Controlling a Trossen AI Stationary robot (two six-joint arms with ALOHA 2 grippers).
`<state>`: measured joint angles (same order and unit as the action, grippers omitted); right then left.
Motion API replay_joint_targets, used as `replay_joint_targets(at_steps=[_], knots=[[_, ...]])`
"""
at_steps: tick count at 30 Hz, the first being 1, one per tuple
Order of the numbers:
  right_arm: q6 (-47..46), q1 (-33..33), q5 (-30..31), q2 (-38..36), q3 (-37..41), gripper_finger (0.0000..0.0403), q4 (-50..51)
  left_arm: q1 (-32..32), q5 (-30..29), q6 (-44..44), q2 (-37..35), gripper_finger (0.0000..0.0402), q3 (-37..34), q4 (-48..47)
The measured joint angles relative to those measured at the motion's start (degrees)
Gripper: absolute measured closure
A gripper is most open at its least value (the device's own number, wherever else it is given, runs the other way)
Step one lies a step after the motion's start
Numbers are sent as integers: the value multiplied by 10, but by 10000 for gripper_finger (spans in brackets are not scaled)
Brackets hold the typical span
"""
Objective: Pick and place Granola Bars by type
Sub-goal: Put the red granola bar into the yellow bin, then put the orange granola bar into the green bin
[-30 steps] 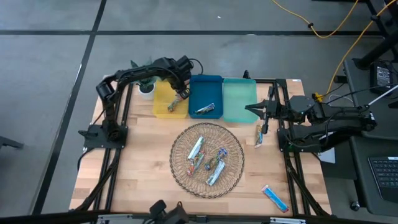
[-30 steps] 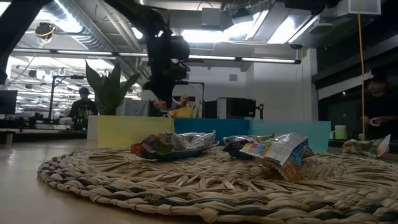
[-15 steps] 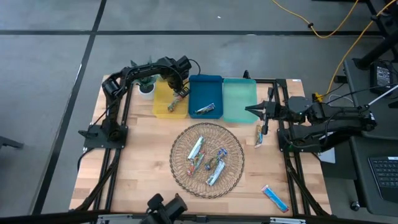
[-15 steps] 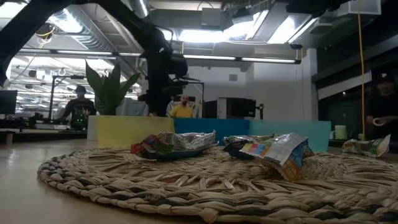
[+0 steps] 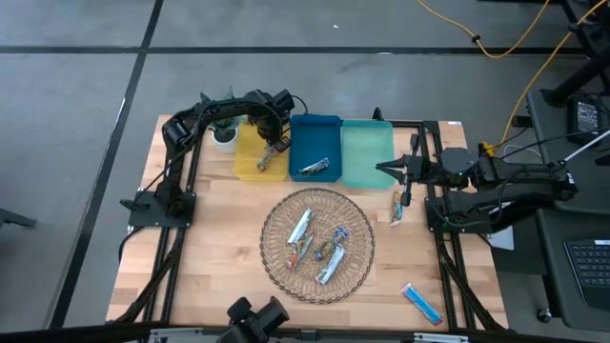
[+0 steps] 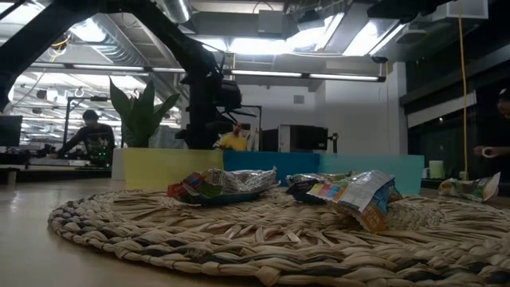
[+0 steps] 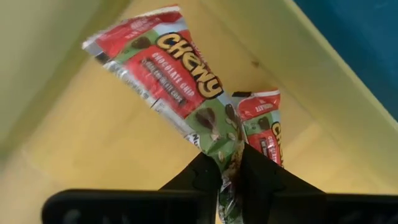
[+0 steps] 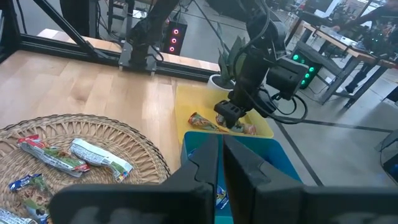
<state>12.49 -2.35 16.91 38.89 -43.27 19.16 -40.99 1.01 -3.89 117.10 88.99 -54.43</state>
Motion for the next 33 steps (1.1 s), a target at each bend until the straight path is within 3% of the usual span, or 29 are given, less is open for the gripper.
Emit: replay_joint_targets(at_steps=[8, 16, 25, 33], knots=[[0, 0, 0, 0, 0, 377, 0, 0, -3, -4, 0, 328, 0, -2], [0, 0, 0, 0, 0, 377, 0, 5, 42, -10, -33, 320, 0, -19], [0, 0, 0, 0, 0, 377, 0, 48, 71, -28, -140, 319, 0, -20], [0, 0, 0, 0, 0, 377, 0, 139, 76, -91, -247, 319, 0, 16]])
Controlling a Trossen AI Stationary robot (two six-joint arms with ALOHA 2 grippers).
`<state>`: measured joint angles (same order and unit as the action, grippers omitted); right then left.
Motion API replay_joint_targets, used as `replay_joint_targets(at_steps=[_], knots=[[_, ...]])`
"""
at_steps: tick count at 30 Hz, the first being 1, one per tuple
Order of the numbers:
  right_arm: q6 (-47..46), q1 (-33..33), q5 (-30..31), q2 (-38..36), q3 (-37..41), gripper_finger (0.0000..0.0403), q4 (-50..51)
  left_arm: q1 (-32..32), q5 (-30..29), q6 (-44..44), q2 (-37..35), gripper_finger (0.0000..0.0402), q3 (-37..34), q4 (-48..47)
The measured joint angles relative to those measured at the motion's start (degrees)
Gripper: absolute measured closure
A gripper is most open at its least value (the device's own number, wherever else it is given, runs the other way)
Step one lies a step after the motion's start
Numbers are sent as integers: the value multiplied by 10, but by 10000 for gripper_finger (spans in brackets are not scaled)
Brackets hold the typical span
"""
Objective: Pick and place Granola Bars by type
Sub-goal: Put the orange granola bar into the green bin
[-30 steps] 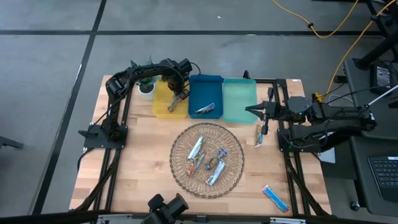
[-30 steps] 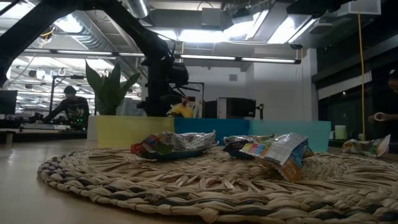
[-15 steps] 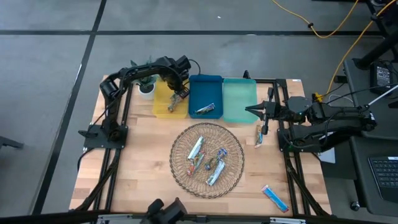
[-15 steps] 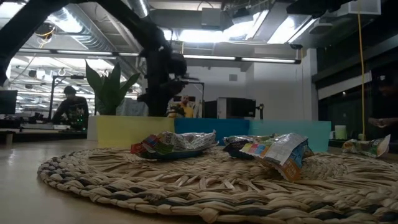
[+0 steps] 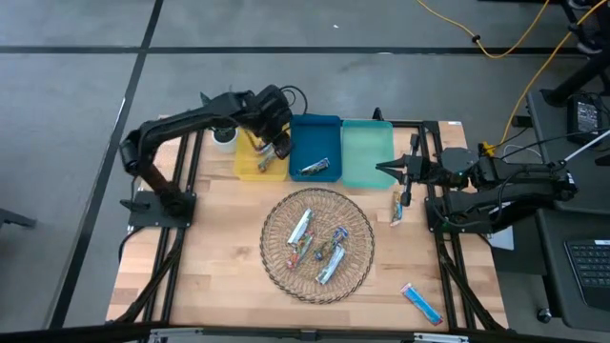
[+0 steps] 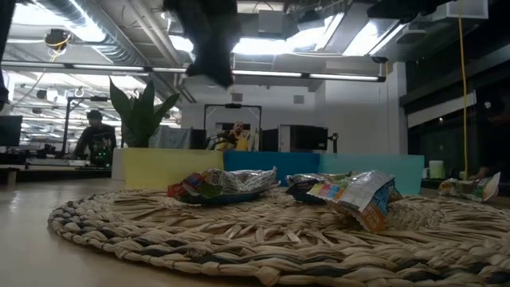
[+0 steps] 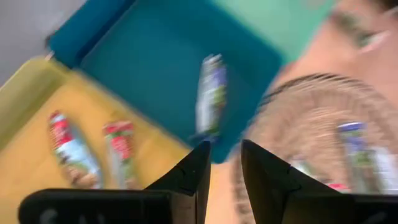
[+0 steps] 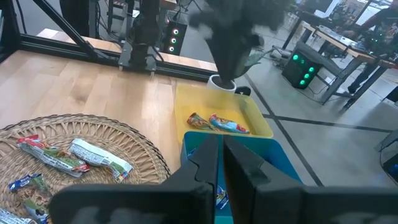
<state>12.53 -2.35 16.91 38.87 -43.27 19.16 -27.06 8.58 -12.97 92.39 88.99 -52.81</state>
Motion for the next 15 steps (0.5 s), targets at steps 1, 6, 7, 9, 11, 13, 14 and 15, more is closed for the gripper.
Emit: replay_joint_targets(at_steps=[1, 6, 7, 9, 11, 13, 14, 15], knots=[[0, 0, 0, 0, 0, 377, 0, 13, 0, -9, -11, 319, 0, 10], [0, 0, 0, 0, 0, 377, 0, 88, -2, -44, -53, 317, 0, 67], [0, 0, 0, 0, 0, 377, 0, 104, -6, -51, -58, 317, 0, 80], [0, 0, 0, 0, 0, 377, 0, 134, -14, -66, -64, 318, 0, 101], [0, 0, 0, 0, 0, 377, 0, 164, -24, -81, -65, 319, 0, 114], [0, 0, 0, 0, 0, 377, 0, 192, -35, -96, -65, 319, 0, 119], [0, 0, 0, 0, 0, 377, 0, 204, -40, -103, -65, 318, 0, 117], [0, 0, 0, 0, 0, 377, 0, 218, -44, -108, -61, 317, 0, 118]])
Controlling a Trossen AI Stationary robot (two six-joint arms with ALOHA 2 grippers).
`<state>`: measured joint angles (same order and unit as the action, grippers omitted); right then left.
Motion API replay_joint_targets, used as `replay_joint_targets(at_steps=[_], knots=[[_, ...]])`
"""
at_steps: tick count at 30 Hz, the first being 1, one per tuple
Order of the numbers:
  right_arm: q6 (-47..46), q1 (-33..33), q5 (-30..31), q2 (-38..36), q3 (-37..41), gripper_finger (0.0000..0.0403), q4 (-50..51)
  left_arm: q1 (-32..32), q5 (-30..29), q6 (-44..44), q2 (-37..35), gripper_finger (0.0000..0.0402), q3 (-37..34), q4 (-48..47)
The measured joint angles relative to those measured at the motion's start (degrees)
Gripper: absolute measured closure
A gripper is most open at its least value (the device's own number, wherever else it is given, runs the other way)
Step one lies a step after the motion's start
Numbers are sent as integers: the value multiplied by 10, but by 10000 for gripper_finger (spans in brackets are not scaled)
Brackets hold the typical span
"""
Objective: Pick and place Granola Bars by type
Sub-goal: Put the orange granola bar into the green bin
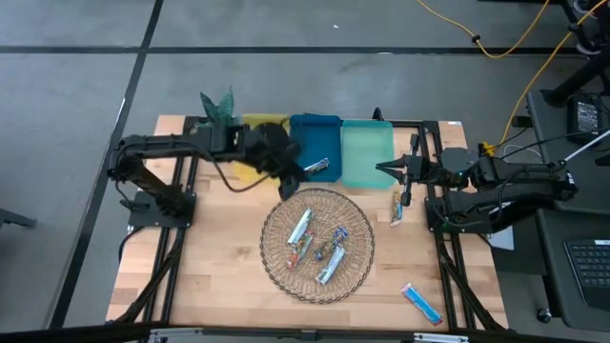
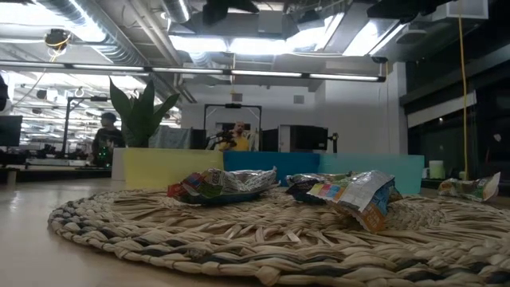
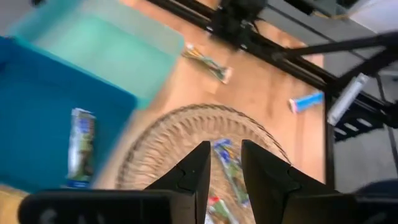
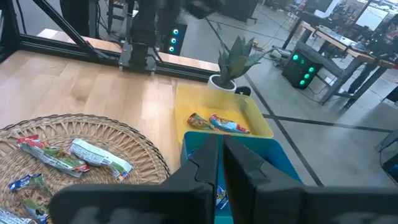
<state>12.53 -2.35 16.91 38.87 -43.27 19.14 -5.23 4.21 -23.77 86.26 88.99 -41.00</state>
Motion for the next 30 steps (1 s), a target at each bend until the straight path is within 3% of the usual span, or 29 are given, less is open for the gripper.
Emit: replay_joint_targets(at_steps=[7, 15, 24, 30], knots=[[0, 0, 0, 0, 0, 377, 0, 63, -35, -21, 32, 316, 0, -10], [0, 0, 0, 0, 0, 377, 0, 94, -32, -41, 88, 315, 0, -12], [-3, 0, 0, 0, 0, 377, 0, 103, -32, -68, 189, 312, 0, -24], [-3, 0, 0, 0, 0, 377, 0, 87, -35, -70, 265, 281, 0, -80]])
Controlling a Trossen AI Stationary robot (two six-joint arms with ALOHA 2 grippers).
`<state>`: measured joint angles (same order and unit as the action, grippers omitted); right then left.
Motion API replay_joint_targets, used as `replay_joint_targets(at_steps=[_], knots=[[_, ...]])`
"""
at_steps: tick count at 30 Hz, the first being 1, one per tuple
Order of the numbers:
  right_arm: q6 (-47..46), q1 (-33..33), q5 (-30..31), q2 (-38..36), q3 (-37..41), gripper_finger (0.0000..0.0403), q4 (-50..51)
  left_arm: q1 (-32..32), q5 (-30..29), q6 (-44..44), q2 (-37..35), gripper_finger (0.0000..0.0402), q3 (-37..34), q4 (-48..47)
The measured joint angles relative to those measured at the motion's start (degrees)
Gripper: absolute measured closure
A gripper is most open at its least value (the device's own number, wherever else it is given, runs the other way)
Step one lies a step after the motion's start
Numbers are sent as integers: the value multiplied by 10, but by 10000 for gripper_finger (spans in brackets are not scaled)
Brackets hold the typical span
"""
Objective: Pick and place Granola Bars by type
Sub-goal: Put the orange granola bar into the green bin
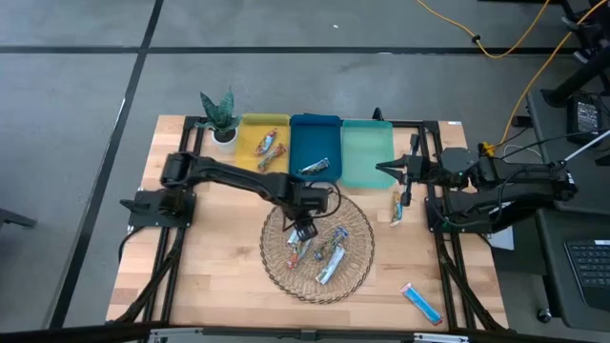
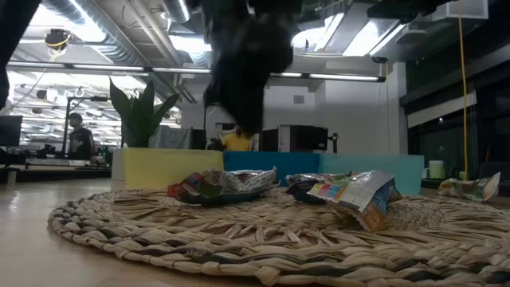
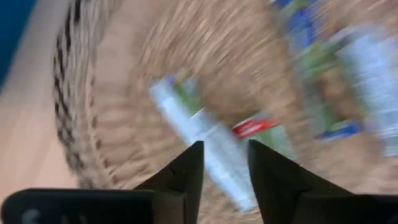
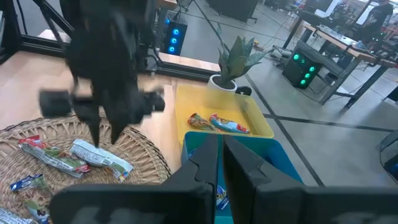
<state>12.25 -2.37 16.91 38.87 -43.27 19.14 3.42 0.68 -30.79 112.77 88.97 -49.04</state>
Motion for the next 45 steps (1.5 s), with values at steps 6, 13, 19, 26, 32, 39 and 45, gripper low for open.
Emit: replay_joint_targets(at_steps=[6, 13, 19, 26, 32, 39, 45], knots=[[0, 0, 0, 0, 0, 377, 0, -14, 36, 0, 42, 228, 0, 17], [0, 0, 0, 0, 0, 377, 0, -14, 34, 0, 67, 179, 0, 27], [0, 0, 0, 0, 0, 377, 1, -14, 34, -5, 81, 188, 0, 28], [0, 0, 0, 0, 0, 377, 1, -17, 36, -22, 83, 276, 0, 25], [0, 0, 0, 0, 0, 377, 0, -17, 44, -30, 78, 362, 0, 21], [0, 0, 0, 0, 0, 377, -2, -20, 14, -30, 15, 374, 0, 10], [-46, 4, 0, 6, 0, 377, -85, -26, -90, -30, -98, 369, 0, 31]])
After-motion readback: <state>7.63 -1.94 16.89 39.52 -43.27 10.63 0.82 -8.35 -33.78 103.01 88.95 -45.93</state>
